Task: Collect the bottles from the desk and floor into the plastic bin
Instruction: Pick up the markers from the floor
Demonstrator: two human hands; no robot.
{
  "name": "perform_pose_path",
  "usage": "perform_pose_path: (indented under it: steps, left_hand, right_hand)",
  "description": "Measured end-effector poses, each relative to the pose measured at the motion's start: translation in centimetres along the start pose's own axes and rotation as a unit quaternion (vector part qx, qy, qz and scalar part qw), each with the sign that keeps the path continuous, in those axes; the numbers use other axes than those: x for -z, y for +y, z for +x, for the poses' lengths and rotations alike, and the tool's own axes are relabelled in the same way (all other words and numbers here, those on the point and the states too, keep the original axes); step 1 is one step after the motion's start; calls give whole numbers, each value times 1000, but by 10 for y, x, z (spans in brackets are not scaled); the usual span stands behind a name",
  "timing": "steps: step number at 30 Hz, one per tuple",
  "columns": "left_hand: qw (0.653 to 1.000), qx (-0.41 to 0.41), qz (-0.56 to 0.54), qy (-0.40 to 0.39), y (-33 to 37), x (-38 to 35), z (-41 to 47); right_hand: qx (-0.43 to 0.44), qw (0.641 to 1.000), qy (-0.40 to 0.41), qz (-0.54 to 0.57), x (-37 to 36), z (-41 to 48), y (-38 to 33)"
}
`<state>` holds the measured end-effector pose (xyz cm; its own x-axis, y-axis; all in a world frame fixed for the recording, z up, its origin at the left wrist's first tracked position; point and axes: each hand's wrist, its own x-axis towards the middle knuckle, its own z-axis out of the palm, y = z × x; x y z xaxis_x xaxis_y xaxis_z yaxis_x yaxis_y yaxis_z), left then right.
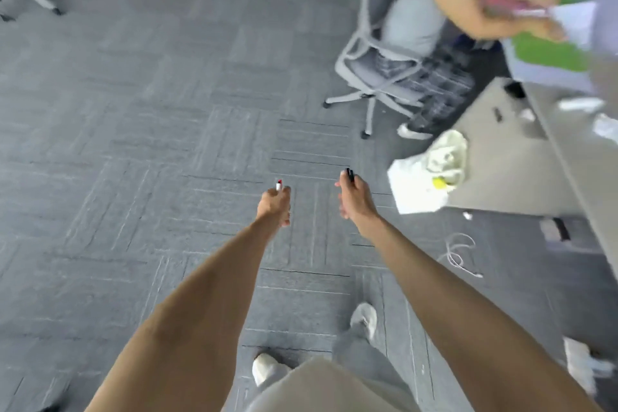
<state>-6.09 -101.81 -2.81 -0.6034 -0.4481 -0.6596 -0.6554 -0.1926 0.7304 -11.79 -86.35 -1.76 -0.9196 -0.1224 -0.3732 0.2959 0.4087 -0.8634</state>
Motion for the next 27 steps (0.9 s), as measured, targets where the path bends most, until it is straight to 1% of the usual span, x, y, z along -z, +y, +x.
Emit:
perform_pose_path:
  steps: [3,5,7,8,10,12,15,18,21,25,27]
  left_hand:
    - [999,-10,11,-30,17,-86,-33]
    - [996,-15,49,-69,19,-150,-49]
    - [988,-14,102,-116,15,-219,-62]
    - [981,-21,131,-143,13,-253,-74]
    - [959,-64,188,-199,14,-316,-113]
    - [941,-94,225,-236,13,-372,-150]
    - [918,-119,256,-279,8,-451,-183]
    - [913,-129,272,-274,12,-519,-199]
    - [903,-141,303,-272,15,-577,-197]
    - [859,-189,343,-331,22,-644,-197]
    - [835,-205,355,-367,24,-676,-199]
  right_hand:
    - [-16,996,64,55,77,-14,26]
    - [-30,989,115,90,133,-21,48]
    - [-50,980,164,103,193,-29,72]
    - [-63,975,184,104,223,-32,86]
    - [-79,970,209,97,283,-40,115]
    - [-85,966,228,89,340,-47,141]
    - [-90,952,275,97,416,-54,168]
    - [-100,941,302,114,472,-51,189]
    - [-127,928,325,126,511,-38,206]
    - [-151,921,327,147,559,-25,222]
    - [-155,905,355,173,582,-19,235]
